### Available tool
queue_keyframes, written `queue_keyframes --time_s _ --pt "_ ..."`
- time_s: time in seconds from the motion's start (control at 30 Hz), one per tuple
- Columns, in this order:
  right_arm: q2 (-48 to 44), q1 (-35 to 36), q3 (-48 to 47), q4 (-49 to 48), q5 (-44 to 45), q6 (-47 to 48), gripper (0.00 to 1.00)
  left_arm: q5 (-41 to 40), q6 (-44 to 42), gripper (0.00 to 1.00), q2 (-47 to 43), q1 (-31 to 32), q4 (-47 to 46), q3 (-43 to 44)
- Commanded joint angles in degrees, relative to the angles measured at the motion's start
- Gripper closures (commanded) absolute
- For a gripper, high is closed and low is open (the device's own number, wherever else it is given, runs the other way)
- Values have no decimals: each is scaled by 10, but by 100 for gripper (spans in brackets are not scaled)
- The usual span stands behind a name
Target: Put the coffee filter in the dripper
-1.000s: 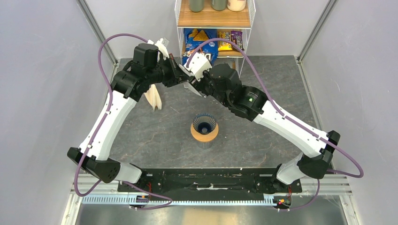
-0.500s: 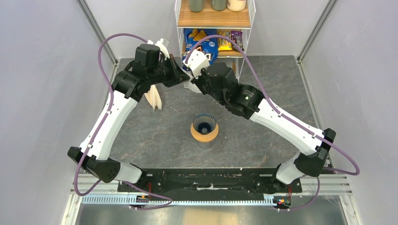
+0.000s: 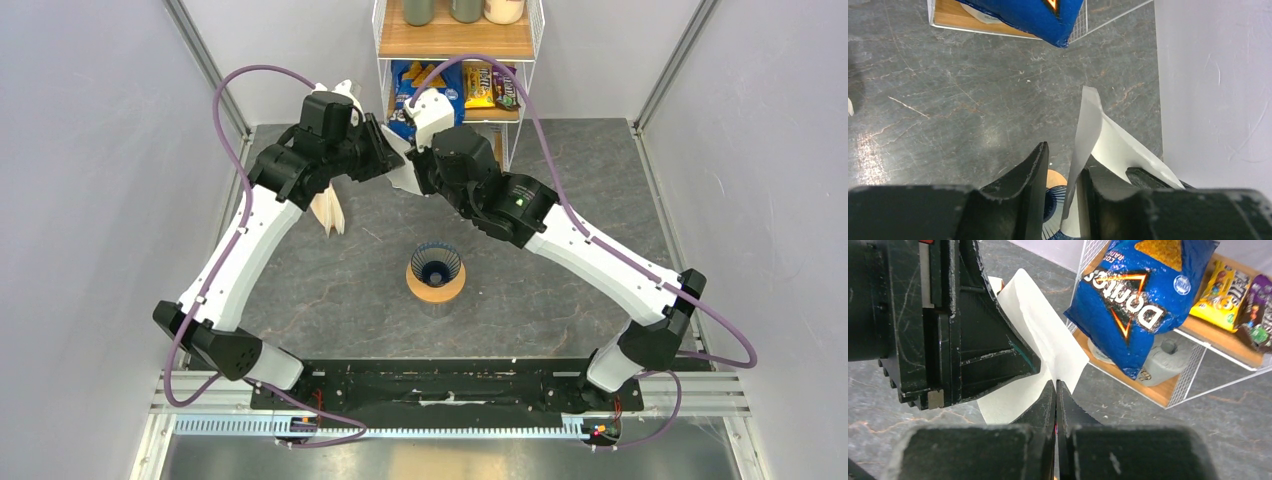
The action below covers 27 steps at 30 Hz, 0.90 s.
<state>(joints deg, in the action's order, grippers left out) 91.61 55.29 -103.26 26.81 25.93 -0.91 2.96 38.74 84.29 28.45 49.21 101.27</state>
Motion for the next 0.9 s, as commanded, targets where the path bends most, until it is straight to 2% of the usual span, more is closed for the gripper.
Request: queue_keyframes --time_s 0.0,0.27,0.53,0.6,0.7,0.77,0.8,0.87 --pt "-6 1 -26 13 8 -76 100 -40 -2 65 -3 3 -24 23" --pt "3 1 -38 18 1 -114 100 -12 12 62 -5 4 -63 -6" --pt "4 1 -46 11 11 -110 100 -24 6 63 -11 5 -59 -47" --pt "-1 1 -41 12 2 -108 100 -17 3 69 -12 5 -60 -53" --pt "-21 0 -17 11 -3 -96 100 -8 -14 83 -19 3 -64 -54" --pt "-42 -5 4 10 -14 -92 99 11 -26 97 -24 -1 -66 -54" --pt "-51 -8 15 11 -35 -89 83 27 -33 98 -27 -3 -68 -55" --pt "-79 -15 36 13 -68 -82 45 56 -50 98 -32 -7 -71 -56"
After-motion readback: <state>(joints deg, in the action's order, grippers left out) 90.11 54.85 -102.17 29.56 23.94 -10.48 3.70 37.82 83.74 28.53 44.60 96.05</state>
